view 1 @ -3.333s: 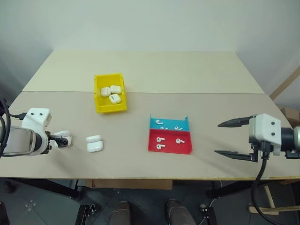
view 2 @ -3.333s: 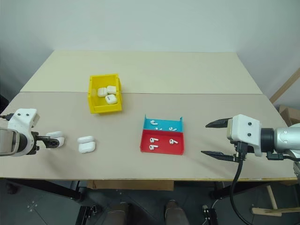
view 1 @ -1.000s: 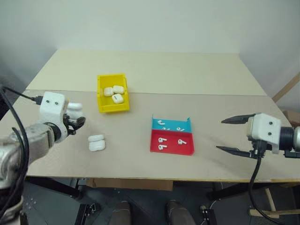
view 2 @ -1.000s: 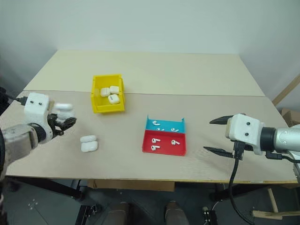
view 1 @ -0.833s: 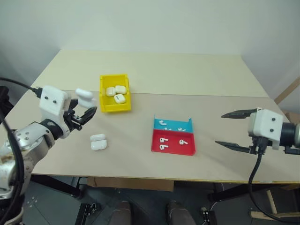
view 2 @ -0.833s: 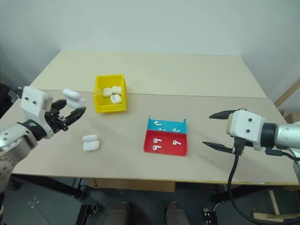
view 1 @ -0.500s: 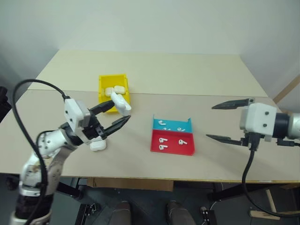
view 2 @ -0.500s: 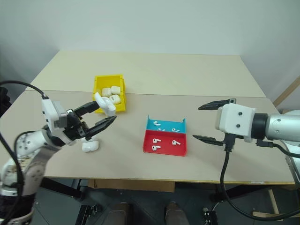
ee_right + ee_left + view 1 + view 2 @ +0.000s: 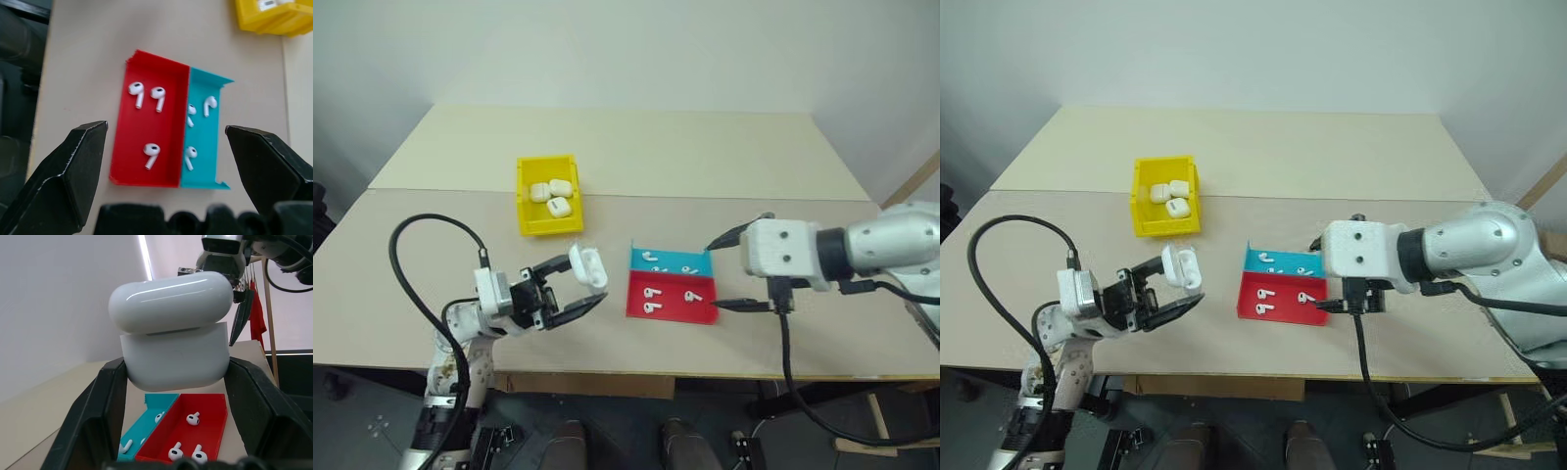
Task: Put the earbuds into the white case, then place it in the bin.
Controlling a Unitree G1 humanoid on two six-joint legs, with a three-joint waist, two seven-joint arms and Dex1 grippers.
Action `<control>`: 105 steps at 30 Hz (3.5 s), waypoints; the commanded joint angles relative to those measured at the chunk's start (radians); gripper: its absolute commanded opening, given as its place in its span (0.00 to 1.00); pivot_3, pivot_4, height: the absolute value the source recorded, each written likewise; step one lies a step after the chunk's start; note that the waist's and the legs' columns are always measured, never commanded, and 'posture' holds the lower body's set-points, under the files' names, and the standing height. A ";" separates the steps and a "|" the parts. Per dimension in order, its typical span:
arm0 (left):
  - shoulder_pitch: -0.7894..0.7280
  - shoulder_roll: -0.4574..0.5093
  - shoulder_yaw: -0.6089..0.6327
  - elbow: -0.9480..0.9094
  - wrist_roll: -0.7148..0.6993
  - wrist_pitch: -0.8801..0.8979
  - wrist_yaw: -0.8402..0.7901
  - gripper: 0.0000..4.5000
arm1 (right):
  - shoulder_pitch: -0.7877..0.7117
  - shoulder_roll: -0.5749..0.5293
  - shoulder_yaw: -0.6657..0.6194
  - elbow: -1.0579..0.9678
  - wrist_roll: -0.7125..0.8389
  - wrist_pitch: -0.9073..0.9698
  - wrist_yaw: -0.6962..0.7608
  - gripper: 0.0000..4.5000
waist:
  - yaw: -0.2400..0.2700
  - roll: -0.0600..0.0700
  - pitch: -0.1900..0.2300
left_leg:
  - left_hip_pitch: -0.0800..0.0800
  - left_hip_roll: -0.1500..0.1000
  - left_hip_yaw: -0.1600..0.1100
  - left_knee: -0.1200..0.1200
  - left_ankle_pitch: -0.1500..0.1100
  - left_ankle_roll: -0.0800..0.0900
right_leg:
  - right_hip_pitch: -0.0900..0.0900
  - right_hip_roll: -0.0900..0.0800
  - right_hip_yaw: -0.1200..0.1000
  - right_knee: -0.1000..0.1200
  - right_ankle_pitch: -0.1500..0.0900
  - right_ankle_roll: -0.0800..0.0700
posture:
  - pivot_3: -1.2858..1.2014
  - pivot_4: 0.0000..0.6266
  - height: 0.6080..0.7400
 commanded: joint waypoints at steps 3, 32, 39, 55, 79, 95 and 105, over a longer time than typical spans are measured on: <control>0.028 -0.023 0.009 0.021 -0.025 -0.113 -0.085 0.60 | -0.143 0.040 0.154 -0.031 -0.042 0.149 0.031 1.00 | 0.000 0.000 0.000 | 0.000 0.000 0.000 0.000 0.000 0.000 | -0.001 0.000 0.000 0.000 0.000 0.000 | 0.52 0.24 1.00; 0.100 -0.055 -0.017 0.013 -0.074 -0.223 -0.202 0.60 | -0.289 0.247 0.569 0.239 -0.337 0.389 -0.069 0.52 | -0.001 0.001 -0.001 | -0.005 0.000 -0.001 0.002 -0.001 0.001 | -0.005 0.000 -0.002 0.001 0.000 0.000 | 0.52 0.24 1.00; 0.107 -0.055 -0.018 0.001 -0.072 -0.225 -0.195 0.60 | -0.289 0.272 0.572 0.284 -0.353 0.372 -0.063 0.52 | -0.002 0.001 -0.001 | -0.005 0.001 -0.001 0.002 -0.001 0.001 | -0.005 0.000 -0.002 0.001 0.000 0.000 | 0.52 0.24 1.00; 0.101 -0.050 -0.021 0.003 -0.054 -0.243 -0.167 0.60 | -0.282 0.306 0.585 0.370 -0.401 0.328 -0.058 0.52 | -0.003 0.001 -0.001 | -0.005 0.001 -0.002 0.002 -0.001 0.001 | -0.005 0.001 -0.002 0.001 0.000 0.000 | 0.52 0.24 1.00; 0.092 -0.043 -0.018 0.021 -0.039 -0.263 -0.151 0.60 | -0.270 0.342 0.582 0.408 -0.463 0.290 -0.024 0.39 | -0.019 0.001 -0.001 | -0.005 0.001 -0.002 0.002 -0.001 0.001 | -0.006 0.001 -0.002 0.001 0.000 0.000 | 0.52 0.24 1.00; 0.097 -0.041 -0.026 0.021 -0.033 -0.276 -0.143 0.60 | -0.268 0.355 0.582 0.416 -0.488 0.280 -0.018 0.39 | -0.020 0.001 -0.001 | -0.005 0.001 -0.002 0.002 -0.001 0.001 | -0.006 0.001 -0.002 0.001 0.000 0.000 | 0.52 0.24 1.00; 0.099 -0.038 -0.030 0.022 -0.029 -0.284 -0.136 0.60 | -0.264 0.358 0.580 0.419 -0.497 0.263 -0.005 0.20 | -0.021 0.001 -0.001 | -0.005 0.001 -0.002 0.001 -0.001 0.001 | -0.006 0.001 -0.002 0.001 0.000 0.000 | 0.52 0.24 1.00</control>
